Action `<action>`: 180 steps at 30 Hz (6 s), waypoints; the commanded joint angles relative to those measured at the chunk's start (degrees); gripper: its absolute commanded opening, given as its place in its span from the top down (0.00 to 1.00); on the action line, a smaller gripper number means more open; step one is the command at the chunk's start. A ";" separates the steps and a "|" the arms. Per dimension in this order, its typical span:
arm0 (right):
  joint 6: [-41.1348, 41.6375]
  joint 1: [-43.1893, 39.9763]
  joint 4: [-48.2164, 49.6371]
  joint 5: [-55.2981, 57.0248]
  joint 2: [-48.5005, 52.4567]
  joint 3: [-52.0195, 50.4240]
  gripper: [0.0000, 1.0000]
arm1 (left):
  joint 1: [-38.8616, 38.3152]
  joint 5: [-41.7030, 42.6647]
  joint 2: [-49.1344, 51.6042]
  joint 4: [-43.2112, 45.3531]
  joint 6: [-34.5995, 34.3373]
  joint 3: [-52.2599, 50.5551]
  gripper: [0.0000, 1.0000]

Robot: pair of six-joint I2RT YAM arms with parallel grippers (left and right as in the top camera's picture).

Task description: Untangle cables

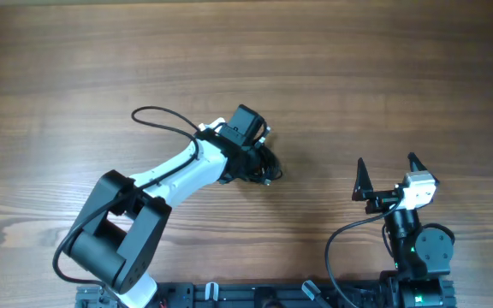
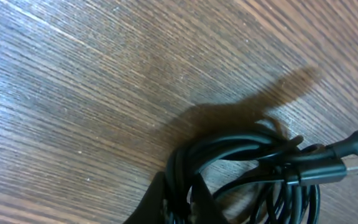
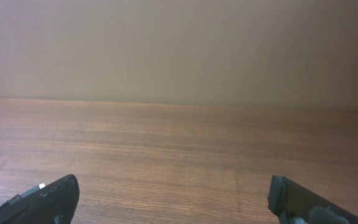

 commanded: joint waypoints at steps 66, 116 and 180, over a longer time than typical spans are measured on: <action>72.13 14.97 76.48 -43.06 89.94 17.57 0.95 | 11.76 30.97 -21.97 3.45 44.09 4.17 0.96; 70.47 3.58 63.21 -47.93 89.92 17.68 0.00 | 10.27 12.55 -7.96 -6.60 22.60 1.38 0.49; 38.84 19.04 56.15 -34.27 89.92 17.64 0.02 | 19.10 49.59 -23.41 0.96 23.61 1.60 0.96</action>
